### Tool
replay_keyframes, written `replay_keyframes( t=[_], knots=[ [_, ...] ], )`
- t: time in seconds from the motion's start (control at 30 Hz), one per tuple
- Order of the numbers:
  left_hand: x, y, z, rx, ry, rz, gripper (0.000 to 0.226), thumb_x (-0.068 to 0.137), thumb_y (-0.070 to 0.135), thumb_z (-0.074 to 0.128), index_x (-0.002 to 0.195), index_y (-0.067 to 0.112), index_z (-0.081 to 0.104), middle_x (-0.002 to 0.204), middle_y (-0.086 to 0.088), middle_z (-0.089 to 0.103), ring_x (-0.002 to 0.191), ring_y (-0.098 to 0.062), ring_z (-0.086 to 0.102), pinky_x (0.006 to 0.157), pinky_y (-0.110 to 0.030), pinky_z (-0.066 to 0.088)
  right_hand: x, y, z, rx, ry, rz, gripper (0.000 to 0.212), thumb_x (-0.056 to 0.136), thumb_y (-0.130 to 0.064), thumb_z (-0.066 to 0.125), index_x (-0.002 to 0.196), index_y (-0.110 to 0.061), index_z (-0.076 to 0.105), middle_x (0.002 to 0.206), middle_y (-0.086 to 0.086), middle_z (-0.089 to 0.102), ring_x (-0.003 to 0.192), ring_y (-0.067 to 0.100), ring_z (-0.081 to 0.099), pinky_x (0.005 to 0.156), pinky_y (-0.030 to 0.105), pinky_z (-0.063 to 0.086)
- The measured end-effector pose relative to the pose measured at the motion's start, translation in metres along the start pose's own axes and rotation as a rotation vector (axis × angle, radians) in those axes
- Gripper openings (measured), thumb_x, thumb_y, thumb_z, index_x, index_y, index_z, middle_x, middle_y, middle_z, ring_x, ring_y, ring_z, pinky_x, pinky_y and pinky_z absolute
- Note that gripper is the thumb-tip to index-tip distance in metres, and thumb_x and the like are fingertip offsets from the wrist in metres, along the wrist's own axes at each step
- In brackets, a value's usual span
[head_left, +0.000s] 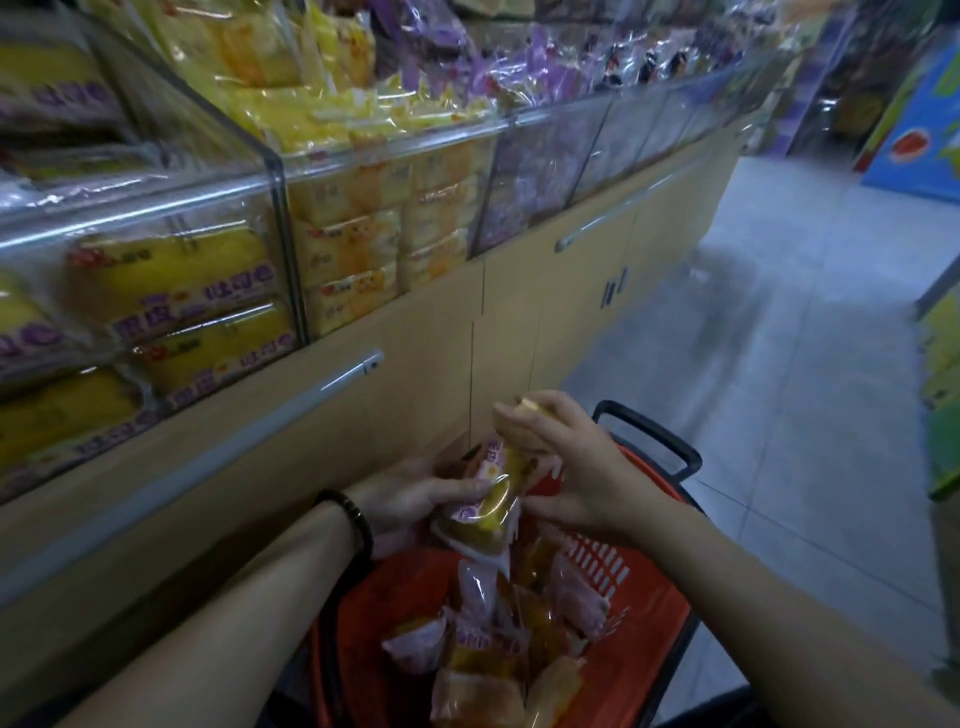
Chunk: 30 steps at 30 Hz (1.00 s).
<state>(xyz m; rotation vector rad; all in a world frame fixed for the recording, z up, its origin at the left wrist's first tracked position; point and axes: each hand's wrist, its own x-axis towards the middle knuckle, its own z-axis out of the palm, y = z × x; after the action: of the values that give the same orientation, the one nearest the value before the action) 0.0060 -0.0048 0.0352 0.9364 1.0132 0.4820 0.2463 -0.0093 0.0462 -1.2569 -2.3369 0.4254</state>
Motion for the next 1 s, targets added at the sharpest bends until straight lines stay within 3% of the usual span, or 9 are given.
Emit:
replay_keyframes(
  t=[0.13, 0.23, 0.37, 0.47, 0.6, 0.7, 0.77, 0.87, 1.0],
  knots=[
    [0.000, 0.006, -0.001, -0.013, 0.061, 0.021, 0.032, 0.095, 0.007, 0.068, 0.127, 0.011, 0.067, 0.122, -0.018, 0.075, 0.105, -0.030, 0.074, 0.091, -0.045, 0.062, 0.000, 0.012, -0.020, 0.156, 0.379, 0.135, 0.071, 0.090, -0.024, 0.080, 0.152, -0.039, 0.047, 0.137, -0.012, 0.056, 0.122, 0.004, 0.056, 0.099, 0.030, 0.055],
    [0.007, 0.006, -0.003, -0.002, 0.169, 0.022, 0.030, 0.095, 0.007, 0.070, 0.125, 0.009, 0.068, 0.116, -0.015, 0.077, 0.109, -0.033, 0.074, 0.097, -0.053, 0.059, -0.001, 0.014, -0.032, 0.447, 0.607, 0.296, 0.070, 0.095, -0.010, 0.074, 0.154, -0.035, 0.047, 0.135, 0.000, 0.066, 0.114, 0.015, 0.068, 0.086, 0.024, 0.060],
    [0.016, 0.006, 0.000, -0.091, 0.306, 0.081, 0.034, 0.094, 0.005, 0.070, 0.127, 0.011, 0.063, 0.120, -0.016, 0.074, 0.111, -0.033, 0.071, 0.080, -0.044, 0.060, 0.000, 0.008, -0.034, 1.096, 0.614, 0.472, 0.085, 0.087, -0.003, 0.078, 0.157, -0.028, 0.038, 0.119, 0.015, 0.074, 0.097, 0.033, 0.077, 0.077, 0.043, 0.065],
    [0.021, 0.007, 0.009, -0.153, 0.325, 0.128, 0.036, 0.097, 0.010, 0.066, 0.133, 0.012, 0.059, 0.120, -0.014, 0.072, 0.100, -0.026, 0.071, 0.062, -0.034, 0.059, 0.005, 0.002, -0.030, 1.332, 0.532, 0.499, 0.066, 0.086, -0.002, 0.076, 0.145, -0.018, 0.052, 0.124, 0.017, 0.070, 0.102, 0.039, 0.076, 0.069, 0.048, 0.066],
    [0.029, 0.008, 0.018, -0.153, 0.286, 0.176, 0.033, 0.103, 0.034, 0.059, 0.131, 0.018, 0.064, 0.119, -0.010, 0.077, 0.110, -0.030, 0.073, 0.087, -0.043, 0.059, 0.011, -0.014, -0.024, 1.267, 0.521, 0.514, 0.046, 0.089, -0.005, 0.076, 0.132, -0.014, 0.061, 0.114, 0.017, 0.074, 0.097, 0.039, 0.077, 0.066, 0.043, 0.067],
    [0.032, 0.008, 0.016, -0.111, 0.393, 0.210, 0.049, 0.094, 0.043, 0.072, 0.136, 0.023, 0.058, 0.117, -0.004, 0.078, 0.103, -0.023, 0.077, 0.074, -0.037, 0.059, 0.015, -0.015, -0.028, 1.204, 0.610, 0.465, 0.043, 0.089, -0.007, 0.077, 0.128, -0.019, 0.064, 0.113, 0.013, 0.076, 0.099, 0.037, 0.076, 0.080, 0.054, 0.064],
    [0.034, 0.008, 0.017, -0.082, 0.394, 0.171, 0.052, 0.091, 0.049, 0.072, 0.134, 0.021, 0.063, 0.114, -0.003, 0.079, 0.100, -0.021, 0.077, 0.074, -0.034, 0.058, 0.015, -0.014, -0.031, 1.174, 0.617, 0.387, 0.039, 0.086, -0.007, 0.078, 0.123, -0.017, 0.069, 0.117, 0.010, 0.075, 0.103, 0.037, 0.074, 0.086, 0.057, 0.062],
    [0.035, 0.013, 0.022, -0.154, 0.348, 0.151, 0.056, 0.092, 0.062, 0.064, 0.125, 0.016, 0.073, 0.112, -0.009, 0.079, 0.105, -0.026, 0.075, 0.089, -0.043, 0.059, 0.015, -0.012, -0.026, 1.037, 0.497, 0.264, 0.025, 0.084, 0.001, 0.079, 0.103, -0.015, 0.080, 0.134, -0.002, 0.068, 0.119, 0.023, 0.068, 0.092, 0.055, 0.061],
    [0.029, 0.018, 0.024, -0.321, 0.222, 0.180, 0.079, 0.087, 0.082, 0.052, 0.134, 0.021, 0.068, 0.130, -0.013, 0.072, 0.124, -0.034, 0.067, 0.114, -0.057, 0.044, 0.014, -0.010, -0.015, 0.804, 0.269, 0.117, 0.037, 0.084, 0.017, 0.071, 0.089, -0.017, 0.084, 0.145, -0.007, 0.057, 0.136, 0.014, 0.054, 0.096, 0.045, 0.060]
  ],
)
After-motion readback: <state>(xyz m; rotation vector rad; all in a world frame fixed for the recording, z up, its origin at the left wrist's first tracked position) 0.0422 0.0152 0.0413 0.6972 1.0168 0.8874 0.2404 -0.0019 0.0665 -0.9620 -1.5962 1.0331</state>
